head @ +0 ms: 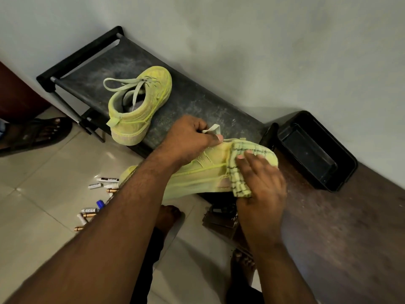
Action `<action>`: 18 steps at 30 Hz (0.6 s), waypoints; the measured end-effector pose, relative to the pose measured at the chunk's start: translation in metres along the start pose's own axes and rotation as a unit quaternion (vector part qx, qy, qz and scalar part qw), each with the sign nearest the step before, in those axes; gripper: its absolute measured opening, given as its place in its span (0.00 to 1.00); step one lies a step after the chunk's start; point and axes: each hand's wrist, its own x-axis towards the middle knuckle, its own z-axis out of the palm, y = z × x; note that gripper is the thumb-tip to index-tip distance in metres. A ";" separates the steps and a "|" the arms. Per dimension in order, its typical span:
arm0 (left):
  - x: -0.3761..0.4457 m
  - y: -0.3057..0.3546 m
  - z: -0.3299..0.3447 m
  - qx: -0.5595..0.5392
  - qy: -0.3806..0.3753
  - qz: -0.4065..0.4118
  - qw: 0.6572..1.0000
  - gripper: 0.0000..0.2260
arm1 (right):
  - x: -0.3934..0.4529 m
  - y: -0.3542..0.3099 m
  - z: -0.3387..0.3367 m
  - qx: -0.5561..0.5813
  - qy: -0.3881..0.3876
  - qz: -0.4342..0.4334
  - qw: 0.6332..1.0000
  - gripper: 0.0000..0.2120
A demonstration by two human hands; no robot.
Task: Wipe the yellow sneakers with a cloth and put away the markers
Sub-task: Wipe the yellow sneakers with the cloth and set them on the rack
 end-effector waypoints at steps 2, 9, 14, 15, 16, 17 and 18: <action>0.001 -0.001 0.000 -0.011 -0.006 -0.001 1.000 0.17 | -0.004 -0.011 0.005 0.008 -0.014 -0.093 0.996 0.19; 0.000 -0.003 -0.001 -0.001 0.003 0.008 1.000 0.19 | 0.005 0.005 -0.002 0.052 0.003 0.124 0.991 0.30; 0.003 -0.005 0.000 -0.006 0.001 0.017 1.000 0.16 | -0.002 -0.011 0.006 0.029 -0.016 -0.124 0.992 0.17; 0.003 -0.005 0.000 -0.003 -0.001 0.019 1.000 0.16 | -0.002 -0.008 0.007 0.034 -0.018 -0.098 0.994 0.18; 0.002 -0.005 -0.001 0.001 -0.003 0.022 1.000 0.16 | -0.001 -0.003 0.007 0.052 -0.015 -0.036 0.998 0.20; 0.001 -0.004 -0.001 0.006 -0.008 0.025 1.000 0.16 | 0.001 0.004 0.005 0.081 -0.010 0.045 0.996 0.24; 0.000 -0.003 -0.002 0.012 -0.016 0.030 0.999 0.15 | 0.003 0.010 0.004 0.104 -0.004 0.110 0.988 0.28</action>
